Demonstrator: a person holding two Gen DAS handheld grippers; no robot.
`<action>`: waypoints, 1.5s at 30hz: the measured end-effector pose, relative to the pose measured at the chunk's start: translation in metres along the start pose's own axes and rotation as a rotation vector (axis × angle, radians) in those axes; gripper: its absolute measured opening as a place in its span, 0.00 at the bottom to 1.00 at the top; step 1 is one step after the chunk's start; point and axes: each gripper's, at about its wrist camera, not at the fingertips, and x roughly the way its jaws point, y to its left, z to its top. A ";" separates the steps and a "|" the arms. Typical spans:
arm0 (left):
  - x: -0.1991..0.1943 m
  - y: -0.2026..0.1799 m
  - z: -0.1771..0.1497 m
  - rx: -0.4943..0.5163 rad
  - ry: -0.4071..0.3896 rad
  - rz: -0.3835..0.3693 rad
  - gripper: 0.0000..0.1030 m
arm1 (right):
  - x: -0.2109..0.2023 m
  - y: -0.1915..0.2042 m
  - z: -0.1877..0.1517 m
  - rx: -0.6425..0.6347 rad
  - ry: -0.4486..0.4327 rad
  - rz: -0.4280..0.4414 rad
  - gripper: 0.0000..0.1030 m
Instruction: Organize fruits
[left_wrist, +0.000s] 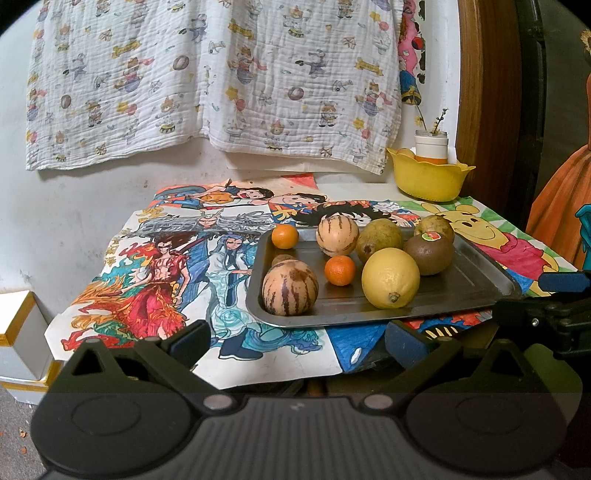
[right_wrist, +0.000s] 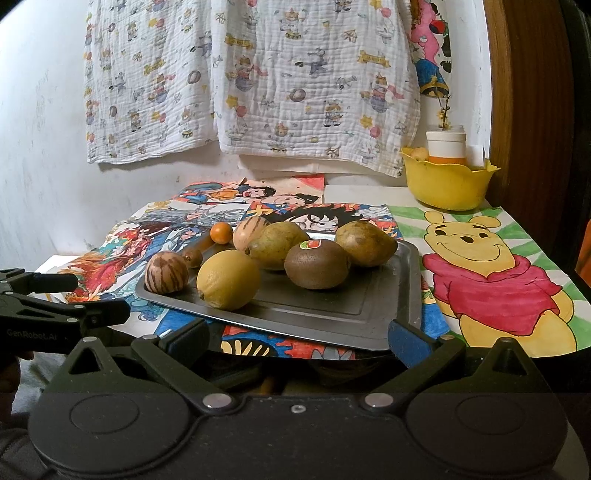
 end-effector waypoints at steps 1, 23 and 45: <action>0.000 0.000 0.000 0.000 0.000 0.000 1.00 | 0.000 0.000 0.000 0.000 0.000 0.000 0.99; 0.000 0.000 0.000 -0.003 0.002 0.002 1.00 | 0.000 0.001 0.001 -0.003 0.001 -0.001 0.99; -0.001 -0.002 0.000 -0.005 0.007 0.010 1.00 | 0.000 0.002 0.000 -0.007 0.002 -0.003 0.99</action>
